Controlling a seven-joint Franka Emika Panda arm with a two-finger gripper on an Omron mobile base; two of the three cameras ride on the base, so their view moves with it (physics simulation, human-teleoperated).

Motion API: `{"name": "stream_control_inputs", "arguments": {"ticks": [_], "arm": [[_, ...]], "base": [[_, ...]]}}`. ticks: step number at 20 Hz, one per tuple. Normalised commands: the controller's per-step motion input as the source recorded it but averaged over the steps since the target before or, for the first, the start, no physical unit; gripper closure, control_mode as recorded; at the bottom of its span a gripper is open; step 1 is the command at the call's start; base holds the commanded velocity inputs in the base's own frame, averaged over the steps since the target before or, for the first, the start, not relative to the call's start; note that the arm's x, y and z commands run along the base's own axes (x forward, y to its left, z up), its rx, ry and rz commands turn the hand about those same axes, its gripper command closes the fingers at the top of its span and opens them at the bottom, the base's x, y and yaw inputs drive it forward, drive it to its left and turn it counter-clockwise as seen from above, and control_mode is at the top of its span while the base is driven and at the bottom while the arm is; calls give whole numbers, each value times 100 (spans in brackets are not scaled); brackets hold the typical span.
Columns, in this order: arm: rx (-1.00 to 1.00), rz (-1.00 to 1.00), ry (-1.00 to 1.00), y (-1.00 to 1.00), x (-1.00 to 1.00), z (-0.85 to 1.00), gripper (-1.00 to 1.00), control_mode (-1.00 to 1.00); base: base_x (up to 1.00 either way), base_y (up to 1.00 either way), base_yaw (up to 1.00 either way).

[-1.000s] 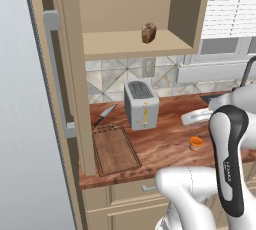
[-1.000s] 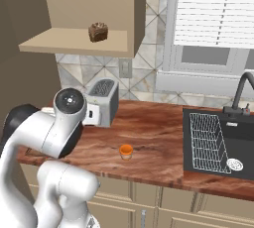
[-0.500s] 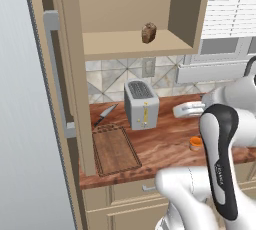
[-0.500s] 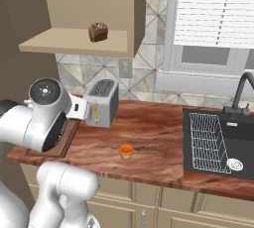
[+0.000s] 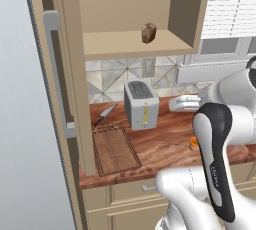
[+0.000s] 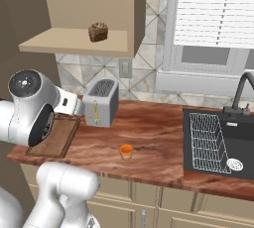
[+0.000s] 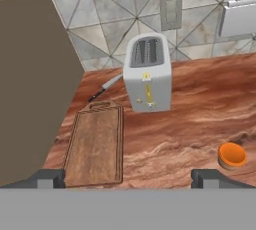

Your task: Pick the bread, place it on the cutting board, pick the jam, place it on the counter, and close the cabinet.

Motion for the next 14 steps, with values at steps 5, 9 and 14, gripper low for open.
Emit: {"name": "stream_control_inputs", "arguments": {"ticks": [5,9,14], "arm": [[0,-8,0,10,-4,25,-100,-100],[0,-9,0,8,-2,28,-100,-100],[0,-9,0,8,-1,29,-100,-100]], "base": [[0,0,0],[0,0,0],[0,0,0]]}}
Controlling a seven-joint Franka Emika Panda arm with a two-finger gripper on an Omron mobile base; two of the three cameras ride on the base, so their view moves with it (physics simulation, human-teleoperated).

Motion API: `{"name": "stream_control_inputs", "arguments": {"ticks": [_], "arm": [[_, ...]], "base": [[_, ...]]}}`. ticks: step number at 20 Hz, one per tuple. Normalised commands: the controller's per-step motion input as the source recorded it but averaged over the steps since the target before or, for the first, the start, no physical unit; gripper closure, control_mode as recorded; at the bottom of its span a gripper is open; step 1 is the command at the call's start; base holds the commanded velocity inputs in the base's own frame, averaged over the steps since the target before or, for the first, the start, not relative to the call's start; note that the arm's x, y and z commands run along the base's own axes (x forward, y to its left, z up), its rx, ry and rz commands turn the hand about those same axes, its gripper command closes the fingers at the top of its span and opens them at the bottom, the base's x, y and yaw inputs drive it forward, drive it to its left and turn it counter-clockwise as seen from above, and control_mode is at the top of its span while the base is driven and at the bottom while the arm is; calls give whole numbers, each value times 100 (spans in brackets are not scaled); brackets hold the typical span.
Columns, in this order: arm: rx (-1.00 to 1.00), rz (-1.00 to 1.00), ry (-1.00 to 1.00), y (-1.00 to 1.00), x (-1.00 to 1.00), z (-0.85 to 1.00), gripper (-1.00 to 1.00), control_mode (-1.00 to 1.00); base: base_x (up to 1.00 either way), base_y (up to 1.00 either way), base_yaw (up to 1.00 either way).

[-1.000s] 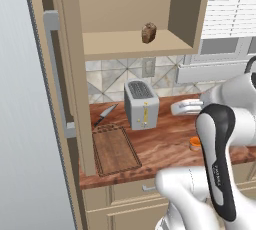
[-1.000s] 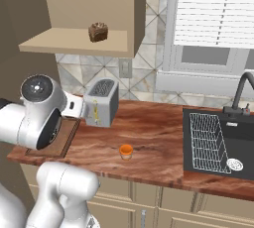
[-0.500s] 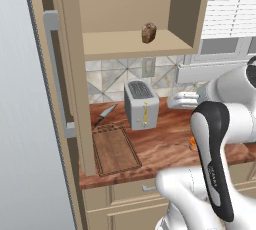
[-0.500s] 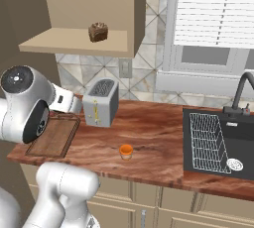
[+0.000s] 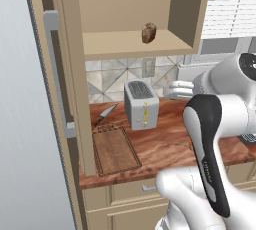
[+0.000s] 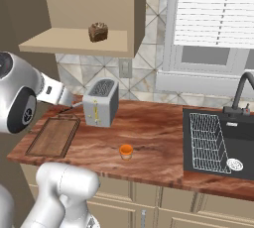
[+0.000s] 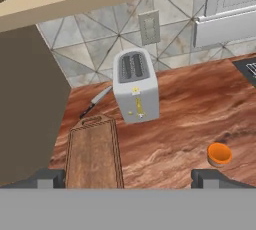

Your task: Pick the bread, place it on the cutting board, pick the jam, place it on the counter, and close the cabinet.

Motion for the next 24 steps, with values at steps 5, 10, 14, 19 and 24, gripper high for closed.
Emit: {"name": "stream_control_inputs", "arguments": {"ticks": [5,10,14,19,24], "arm": [[0,-9,0,8,0,29,-100,-100],[-1,-4,0,2,0,16,-100,-100],[-5,0,-1,0,0,3,-100,-100],[-9,0,-2,1,0,1,-100,-100],[-7,0,-3,2,0,0,-100,-100]], "base": [[0,0,0],[0,0,0],[0,0,0],[0,0,0],[0,0,0]]}}
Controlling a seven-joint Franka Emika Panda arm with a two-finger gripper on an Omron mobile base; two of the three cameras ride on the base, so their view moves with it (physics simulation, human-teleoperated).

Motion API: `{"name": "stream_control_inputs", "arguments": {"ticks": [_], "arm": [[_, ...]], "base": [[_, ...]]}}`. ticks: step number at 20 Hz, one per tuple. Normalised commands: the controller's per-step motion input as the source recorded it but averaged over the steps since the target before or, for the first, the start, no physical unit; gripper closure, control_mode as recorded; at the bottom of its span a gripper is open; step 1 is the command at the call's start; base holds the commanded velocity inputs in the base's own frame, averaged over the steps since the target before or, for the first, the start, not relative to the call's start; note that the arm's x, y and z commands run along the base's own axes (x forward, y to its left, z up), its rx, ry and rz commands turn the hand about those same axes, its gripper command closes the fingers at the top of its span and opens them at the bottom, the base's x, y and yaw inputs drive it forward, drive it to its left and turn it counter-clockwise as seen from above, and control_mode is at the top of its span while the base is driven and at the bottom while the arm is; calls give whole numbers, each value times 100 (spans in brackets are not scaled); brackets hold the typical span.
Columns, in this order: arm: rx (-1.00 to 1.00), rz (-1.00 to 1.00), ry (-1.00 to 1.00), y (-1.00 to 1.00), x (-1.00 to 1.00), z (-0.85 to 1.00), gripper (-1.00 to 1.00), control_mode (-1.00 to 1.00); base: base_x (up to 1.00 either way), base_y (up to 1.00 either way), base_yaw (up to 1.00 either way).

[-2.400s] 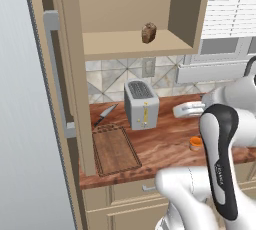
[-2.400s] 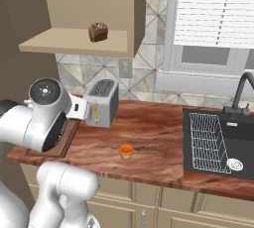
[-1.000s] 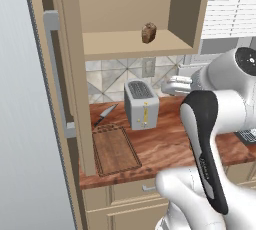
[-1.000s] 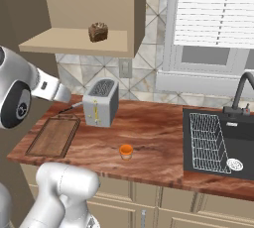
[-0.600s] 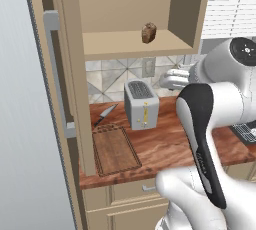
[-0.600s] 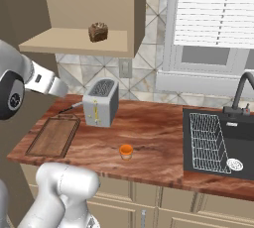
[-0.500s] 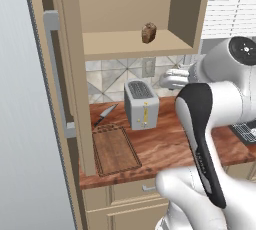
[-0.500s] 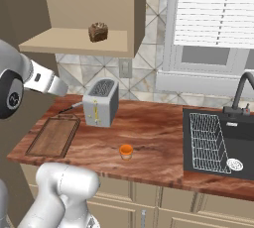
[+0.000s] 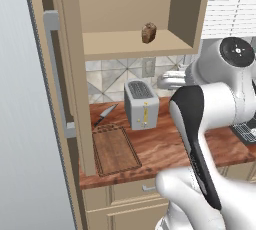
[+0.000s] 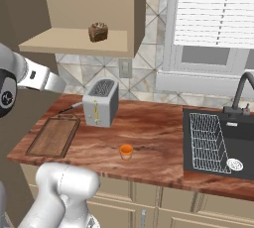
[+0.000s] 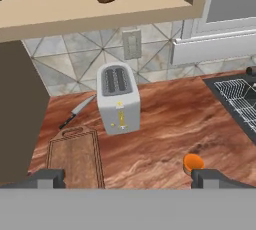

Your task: Pick the bread, place it on the cutting board, pick the jam, place it on the counter, and close the cabinet.

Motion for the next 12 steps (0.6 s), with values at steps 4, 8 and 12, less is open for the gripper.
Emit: {"name": "stream_control_inputs", "arguments": {"ticks": [4,8,12], "arm": [[-6,0,-5,9,0,0,-100,-100],[-3,0,-2,7,0,1,-100,-100],[0,0,0,0,1,10,-100,-100]], "base": [[0,0,0],[0,0,0],[0,0,0]]}}
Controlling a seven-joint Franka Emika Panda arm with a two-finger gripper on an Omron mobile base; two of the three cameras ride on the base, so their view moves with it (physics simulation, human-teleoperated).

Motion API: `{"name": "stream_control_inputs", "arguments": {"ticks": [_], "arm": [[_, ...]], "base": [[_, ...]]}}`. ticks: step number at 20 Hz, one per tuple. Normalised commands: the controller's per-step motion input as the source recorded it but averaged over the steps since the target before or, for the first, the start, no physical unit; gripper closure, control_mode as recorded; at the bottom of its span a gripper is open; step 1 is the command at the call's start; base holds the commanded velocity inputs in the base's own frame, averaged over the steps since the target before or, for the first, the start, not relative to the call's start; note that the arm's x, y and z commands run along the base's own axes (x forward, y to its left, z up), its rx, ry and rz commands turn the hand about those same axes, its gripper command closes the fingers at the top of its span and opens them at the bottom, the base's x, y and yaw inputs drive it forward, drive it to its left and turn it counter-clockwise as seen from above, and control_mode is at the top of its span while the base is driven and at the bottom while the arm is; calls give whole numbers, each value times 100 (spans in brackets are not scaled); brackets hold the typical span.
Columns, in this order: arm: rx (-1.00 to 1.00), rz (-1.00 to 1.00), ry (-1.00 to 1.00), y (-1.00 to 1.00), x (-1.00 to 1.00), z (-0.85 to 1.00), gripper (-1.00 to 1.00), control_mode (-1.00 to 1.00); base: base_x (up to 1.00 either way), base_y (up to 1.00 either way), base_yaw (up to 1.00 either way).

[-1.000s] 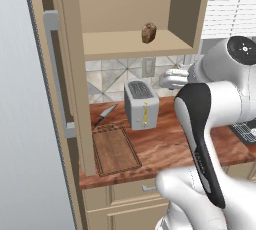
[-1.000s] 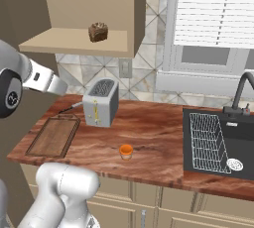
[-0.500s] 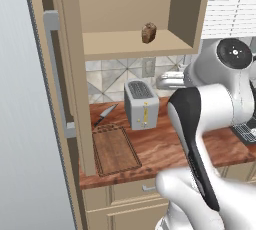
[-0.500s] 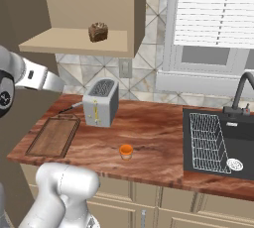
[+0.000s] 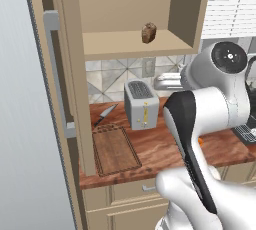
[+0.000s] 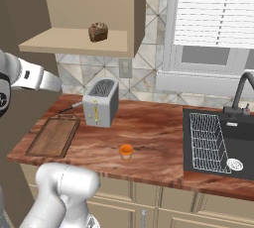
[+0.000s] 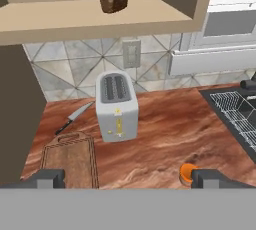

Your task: Pick the bread, place it on the cutting board, pick the jam, place it on the counter, and close the cabinet.

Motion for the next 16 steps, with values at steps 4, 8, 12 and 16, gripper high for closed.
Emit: {"name": "stream_control_inputs", "arguments": {"ticks": [4,8,12,16], "arm": [[0,0,0,0,12,26,-100,-100],[0,0,0,0,18,27,-100,-100],[0,0,0,0,18,20,-100,-100],[0,0,0,0,20,2,-100,-100]], "base": [[0,0,0],[0,0,0],[0,0,0],[0,0,0]]}}
